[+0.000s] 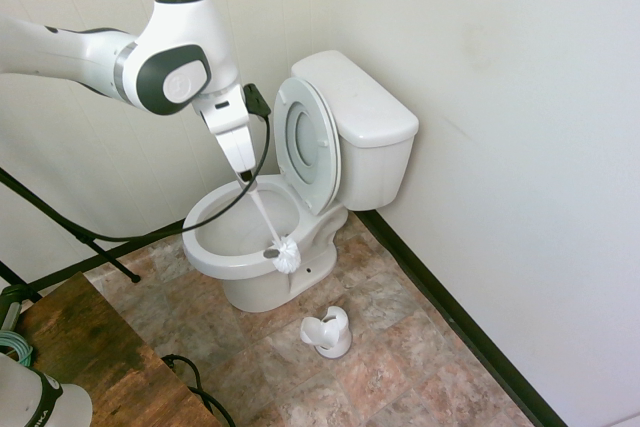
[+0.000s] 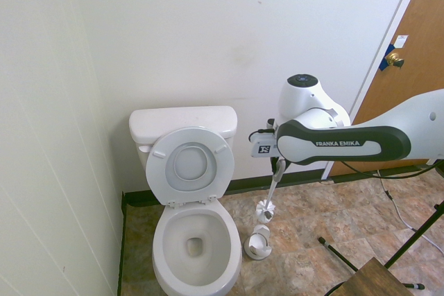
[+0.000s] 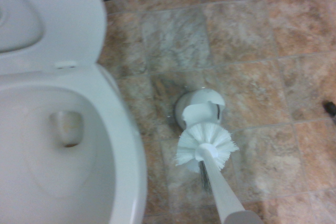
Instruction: Clean the toilet
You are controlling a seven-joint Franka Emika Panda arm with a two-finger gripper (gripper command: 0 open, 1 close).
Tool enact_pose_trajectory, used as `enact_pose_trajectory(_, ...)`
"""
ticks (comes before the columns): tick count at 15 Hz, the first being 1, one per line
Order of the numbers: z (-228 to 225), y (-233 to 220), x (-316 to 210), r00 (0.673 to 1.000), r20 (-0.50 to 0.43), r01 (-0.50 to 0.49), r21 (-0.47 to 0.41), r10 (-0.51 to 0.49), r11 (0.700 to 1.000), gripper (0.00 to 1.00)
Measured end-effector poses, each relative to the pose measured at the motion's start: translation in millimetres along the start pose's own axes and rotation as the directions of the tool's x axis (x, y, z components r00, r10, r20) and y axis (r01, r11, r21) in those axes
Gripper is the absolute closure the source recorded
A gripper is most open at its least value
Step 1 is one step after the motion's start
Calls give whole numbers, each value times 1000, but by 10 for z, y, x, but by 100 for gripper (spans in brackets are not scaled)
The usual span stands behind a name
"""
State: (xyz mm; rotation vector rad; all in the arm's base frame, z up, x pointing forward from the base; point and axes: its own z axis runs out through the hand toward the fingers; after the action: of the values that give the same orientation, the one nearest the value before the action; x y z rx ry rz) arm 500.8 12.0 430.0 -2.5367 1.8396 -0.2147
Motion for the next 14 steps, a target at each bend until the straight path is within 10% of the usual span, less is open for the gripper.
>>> enact_pose_trajectory(14, 295, -1116, -1198, 972, 54, 226, 54, -229, 973, 100)
